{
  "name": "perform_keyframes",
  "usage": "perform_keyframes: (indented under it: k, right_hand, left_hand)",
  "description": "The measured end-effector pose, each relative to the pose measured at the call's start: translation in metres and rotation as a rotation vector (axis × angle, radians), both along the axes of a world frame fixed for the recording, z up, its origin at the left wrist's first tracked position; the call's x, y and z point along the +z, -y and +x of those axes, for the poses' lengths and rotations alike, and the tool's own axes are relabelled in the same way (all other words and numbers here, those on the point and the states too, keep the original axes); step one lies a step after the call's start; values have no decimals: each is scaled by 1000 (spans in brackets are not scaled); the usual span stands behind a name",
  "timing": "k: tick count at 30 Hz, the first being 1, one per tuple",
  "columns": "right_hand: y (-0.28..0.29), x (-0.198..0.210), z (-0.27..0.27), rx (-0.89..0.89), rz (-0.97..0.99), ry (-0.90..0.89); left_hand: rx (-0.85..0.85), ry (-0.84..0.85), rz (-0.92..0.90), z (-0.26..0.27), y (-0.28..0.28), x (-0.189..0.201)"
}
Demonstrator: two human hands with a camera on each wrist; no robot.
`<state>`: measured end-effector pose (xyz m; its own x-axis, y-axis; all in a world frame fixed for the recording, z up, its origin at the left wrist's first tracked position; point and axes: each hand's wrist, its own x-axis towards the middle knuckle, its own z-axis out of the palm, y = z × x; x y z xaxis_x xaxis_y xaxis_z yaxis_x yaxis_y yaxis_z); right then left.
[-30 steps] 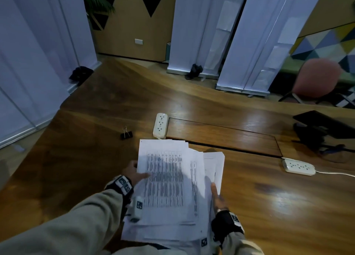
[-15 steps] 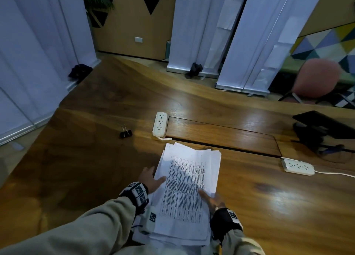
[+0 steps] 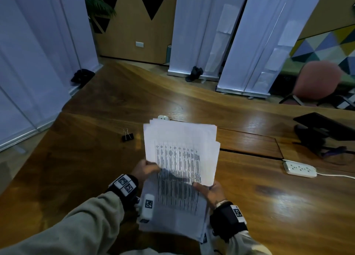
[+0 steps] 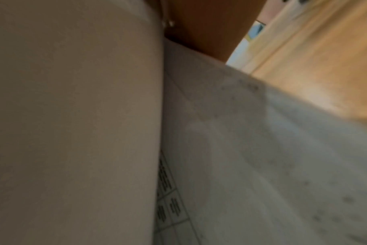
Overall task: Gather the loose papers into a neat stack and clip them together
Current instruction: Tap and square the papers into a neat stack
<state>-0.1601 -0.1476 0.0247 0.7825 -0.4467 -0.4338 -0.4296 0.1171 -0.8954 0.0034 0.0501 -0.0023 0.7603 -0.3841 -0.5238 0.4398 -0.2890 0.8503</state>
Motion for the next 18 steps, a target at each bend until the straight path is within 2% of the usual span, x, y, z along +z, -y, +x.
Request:
perform_keyframes:
  k: [2,6,8,11,15,18]
  right_hand:
    - [-1,20,6,-16,-81,103]
    - [5,59,12,-150,-130,318]
    - [9,67,14,-155,-137,382]
    - [8,63,18,-147,-152,386]
    - [-2,46,25,-241,-161,353]
    - [-7,39,28,-284,-124,342]
  left_hand:
    - [52,108,-71,1,6,31]
    - [42,379,-304,-8,8,104]
    - [45,458,-360,-10,6,120]
    - [62,496,-319,-8,4,111]
    - [89,356,-192,-10,5,75]
    - [159,315,-150,-14,10,61]
